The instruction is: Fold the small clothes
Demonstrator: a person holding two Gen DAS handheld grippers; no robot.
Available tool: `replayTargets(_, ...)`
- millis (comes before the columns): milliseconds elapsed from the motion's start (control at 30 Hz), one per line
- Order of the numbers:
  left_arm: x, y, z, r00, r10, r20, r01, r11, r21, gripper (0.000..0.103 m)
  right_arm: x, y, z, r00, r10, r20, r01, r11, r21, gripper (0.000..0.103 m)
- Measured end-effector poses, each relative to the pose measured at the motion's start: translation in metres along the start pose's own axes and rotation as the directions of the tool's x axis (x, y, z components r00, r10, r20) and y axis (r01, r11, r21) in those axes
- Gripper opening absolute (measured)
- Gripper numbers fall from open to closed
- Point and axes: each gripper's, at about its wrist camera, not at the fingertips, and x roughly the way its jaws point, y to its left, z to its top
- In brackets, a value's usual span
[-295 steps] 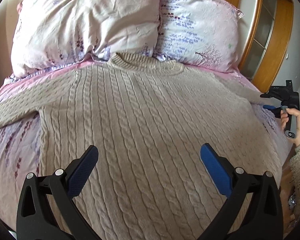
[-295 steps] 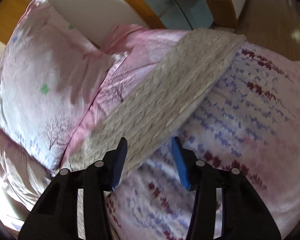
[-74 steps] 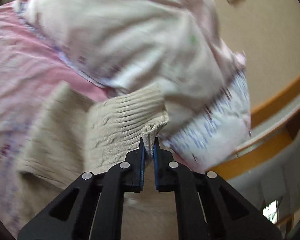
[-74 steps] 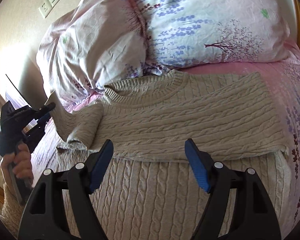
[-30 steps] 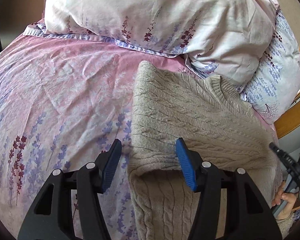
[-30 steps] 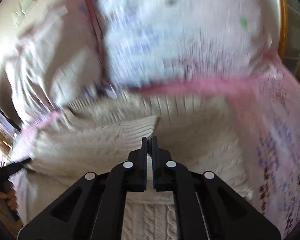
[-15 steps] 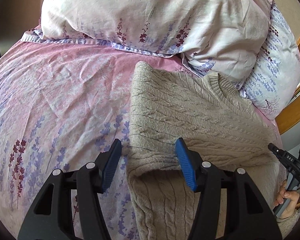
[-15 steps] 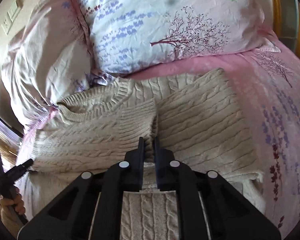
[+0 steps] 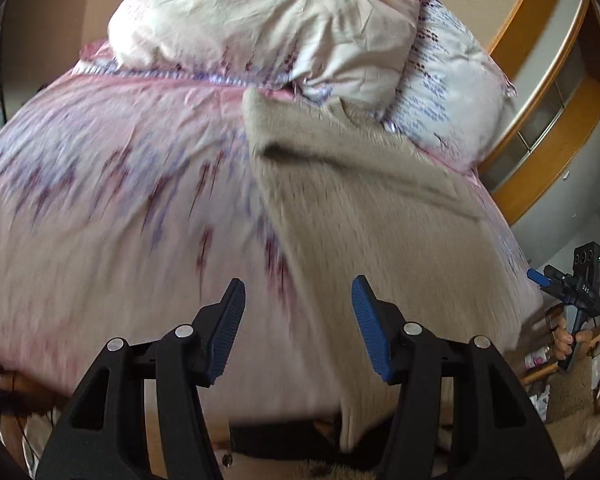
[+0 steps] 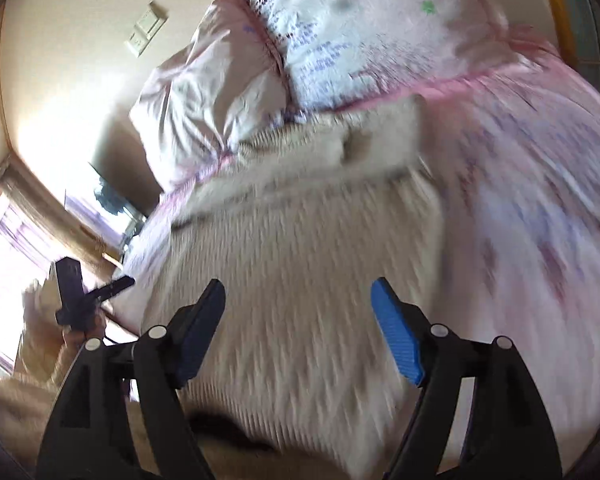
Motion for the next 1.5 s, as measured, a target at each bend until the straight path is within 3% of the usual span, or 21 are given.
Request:
replayTargets(167, -0.016, 0.016, -0.049, 0.996, -0.073, -0.051, 0.068, 0.993, -0.095, 0.057, -0.025, -0.031, -0.058, 0.998, -0.038, -0.05, 0.044, 0.99, 0.135, 0.075)
replayTargets(300, -0.011, 0.026, -0.069, 0.991, -0.095, -0.097, 0.083, 0.989, -0.127, 0.057, -0.006, -0.055, -0.078, 0.996, 0.053, -0.071, -0.032, 0.965, 0.262, 0.075)
replayTargets(367, -0.004, 0.028, -0.075, 0.986, -0.116, -0.116, 0.099, 0.984, -0.145, 0.057, 0.003, -0.06, -0.081, 0.991, 0.124, -0.053, -0.103, 0.951, 0.293, 0.069)
replayTargets(433, 0.005, 0.027, -0.079, 0.979, -0.155, -0.135, 0.132, 0.977, -0.166, 0.058, 0.018, -0.064, -0.08, 0.979, 0.202, -0.037, -0.179, 0.929, 0.325, 0.054)
replayTargets(600, 0.03, 0.014, -0.086, 0.967, -0.182, -0.178, 0.154, 0.975, -0.161, 0.058, 0.033, -0.064, -0.083, 0.971, 0.231, -0.064, -0.197, 0.919, 0.34, 0.038)
replayTargets(800, 0.035, 0.004, -0.082, 0.948, -0.275, -0.161, 0.247, 0.953, -0.173, 0.058, 0.031, -0.05, -0.079, 0.958, 0.283, -0.048, -0.255, 0.916, 0.308, 0.033)
replayTargets(967, 0.04, 0.004, -0.075, 0.935, -0.33, -0.13, 0.296, 0.928, -0.228, 0.053, 0.036, -0.046, -0.075, 0.956, 0.288, -0.056, -0.259, 0.917, 0.304, 0.015)
replayTargets(1100, 0.051, 0.0, -0.075, 0.912, -0.37, -0.178, 0.314, 0.908, -0.278, 0.013, 0.035, -0.032, -0.072, 0.954, 0.292, -0.073, -0.266, 0.931, 0.251, 0.01)
replayTargets(1133, 0.051, -0.001, -0.075, 0.911, -0.372, -0.18, 0.315, 0.907, -0.281, 0.008, 0.032, -0.028, -0.07, 0.952, 0.298, -0.067, -0.276, 0.933, 0.231, 0.009)
replayTargets(1333, 0.033, -0.017, -0.054, 0.922, -0.358, -0.145, 0.323, 0.921, -0.218, 0.006, 0.008, 0.007, -0.039, 0.958, 0.287, 0.006, -0.286, 0.955, 0.082, 0.009)
replayTargets(1500, 0.003, -0.027, -0.006, 0.953, -0.302, -0.002, 0.299, 0.947, -0.117, 0.006, -0.011, 0.03, -0.004, 0.948, 0.285, 0.143, -0.282, 0.958, -0.042, 0.009)
